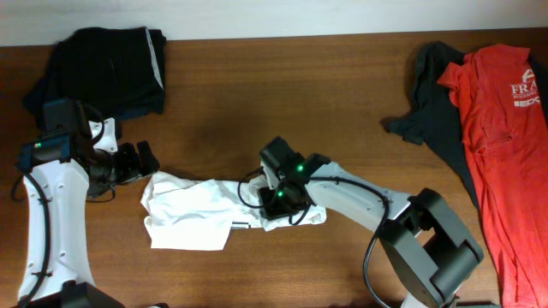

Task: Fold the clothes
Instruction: 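Fold the strip's right end leftward over the middle with the right gripper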

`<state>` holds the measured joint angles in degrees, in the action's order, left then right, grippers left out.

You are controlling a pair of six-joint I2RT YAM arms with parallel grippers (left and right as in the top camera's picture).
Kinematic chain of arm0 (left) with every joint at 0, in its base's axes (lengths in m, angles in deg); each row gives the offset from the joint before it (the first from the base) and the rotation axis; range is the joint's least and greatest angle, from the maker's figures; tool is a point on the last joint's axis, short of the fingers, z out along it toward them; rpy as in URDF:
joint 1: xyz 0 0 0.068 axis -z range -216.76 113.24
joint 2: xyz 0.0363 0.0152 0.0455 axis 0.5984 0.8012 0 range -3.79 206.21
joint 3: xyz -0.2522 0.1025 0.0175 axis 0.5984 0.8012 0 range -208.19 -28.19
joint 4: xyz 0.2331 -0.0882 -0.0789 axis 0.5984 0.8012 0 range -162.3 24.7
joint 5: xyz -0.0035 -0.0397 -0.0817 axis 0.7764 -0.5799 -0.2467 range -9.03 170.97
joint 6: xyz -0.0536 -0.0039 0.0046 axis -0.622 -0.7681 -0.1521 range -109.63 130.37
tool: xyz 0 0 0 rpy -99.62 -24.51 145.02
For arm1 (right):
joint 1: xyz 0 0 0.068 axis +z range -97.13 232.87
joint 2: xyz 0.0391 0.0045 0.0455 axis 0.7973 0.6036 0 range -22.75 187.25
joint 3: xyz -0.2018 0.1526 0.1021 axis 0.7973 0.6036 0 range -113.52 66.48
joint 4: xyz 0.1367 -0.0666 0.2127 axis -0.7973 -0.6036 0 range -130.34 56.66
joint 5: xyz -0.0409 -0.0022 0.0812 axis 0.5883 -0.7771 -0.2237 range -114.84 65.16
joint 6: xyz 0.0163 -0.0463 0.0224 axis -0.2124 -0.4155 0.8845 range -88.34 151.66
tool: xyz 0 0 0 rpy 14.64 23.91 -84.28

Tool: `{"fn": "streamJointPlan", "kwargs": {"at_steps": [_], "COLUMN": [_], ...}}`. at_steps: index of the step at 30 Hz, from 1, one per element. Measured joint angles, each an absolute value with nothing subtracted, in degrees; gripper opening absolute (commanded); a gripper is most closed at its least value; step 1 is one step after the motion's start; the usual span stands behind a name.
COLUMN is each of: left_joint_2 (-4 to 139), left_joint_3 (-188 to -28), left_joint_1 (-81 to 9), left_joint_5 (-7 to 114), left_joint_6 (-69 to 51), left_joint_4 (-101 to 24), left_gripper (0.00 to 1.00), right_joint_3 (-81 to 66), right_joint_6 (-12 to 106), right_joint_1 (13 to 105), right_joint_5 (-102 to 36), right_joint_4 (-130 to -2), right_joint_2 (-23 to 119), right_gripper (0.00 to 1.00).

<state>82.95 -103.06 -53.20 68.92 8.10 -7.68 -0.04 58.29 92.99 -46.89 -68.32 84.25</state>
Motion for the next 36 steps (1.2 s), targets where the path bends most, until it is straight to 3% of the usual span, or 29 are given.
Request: {"fn": "streamJointPlan", "kwargs": {"at_steps": [1,2,3,8,9,10,11,15,24,27,29,30,31,32,36], "left_joint_2": [82.9,82.9,82.9,82.9,82.9,82.9,82.9,82.9,82.9,82.9,82.9,82.9,82.9,82.9,82.9], "left_joint_3": [-103.1,-103.1,-103.1,-103.1,-103.1,-103.1,-103.1,-103.1,-103.1,-103.1,-103.1,-103.1,-103.1,-103.1,-103.0], "left_joint_1": [-53.2,-53.2,-53.2,-53.2,-53.2,-53.2,-53.2,-53.2,-53.2,-53.2,-53.2,-53.2,-53.2,-53.2,-54.4], "left_joint_5": [68.9,68.9,68.9,68.9,68.9,68.9,68.9,68.9,68.9,68.9,68.9,69.0,69.2,69.6,73.3], "left_joint_6": [8.1,8.1,8.1,8.1,8.1,8.1,8.1,8.1,8.1,8.1,8.1,8.1,8.1,8.1,8.1], "left_joint_4": [-7.7,-7.6,-7.6,-7.4,-7.4,-7.3,-6.9,-6.9,-7.0,-7.0,-6.9,-7.0,-7.1,-7.1,-7.3], "left_gripper": [0.99,0.99,0.99,0.99,0.99,0.99,0.99,0.99,0.99,0.99,0.99,0.99,0.99,0.99,0.99], "right_joint_3": [-0.1,-0.3,-0.5,-4.4,-6.7,-9.3,-12.3,-13.2,-5.3,-5.5,-8.9,-12.2,-16.7,-21.3,-34.2], "right_joint_6": [58.6,59.5,60.1,60.3,59.9,59.6,58.9,58.5,63.1,64.2,62.9,61.4,59.9,58.2,51.4], "right_joint_1": [93.1,93.1,93.1,93.0,92.8,92.4,91.4,88.8,99.0,101.1,99.3,97.8,95.4,92.7,80.1], "right_joint_5": [-48.0,-49.8,-50.5,-54.0,-55.1,-55.1,-53.5,-45.6,-44.9,-44.9,-45.0,-45.0,-45.2,-45.2,-42.2], "right_joint_4": [-66.7,-65.5,-65.5,-67.2,-70.9,-74.4,-80.0,-87.8,-68.8,-69.3,-76.2,-82.8,-88.4,-94.3,-108.4], "right_joint_2": [84.2,84.2,84.2,84.2,84.2,84.2,84.1,84.1,87.6,88.1,88.4,88.8,88.9,89.1,88.5], "right_gripper": [0.43,0.61,0.72,0.77,0.67,0.42,0.04,0.04,0.04,0.05,0.04,0.11,0.34,0.99,0.99]}}
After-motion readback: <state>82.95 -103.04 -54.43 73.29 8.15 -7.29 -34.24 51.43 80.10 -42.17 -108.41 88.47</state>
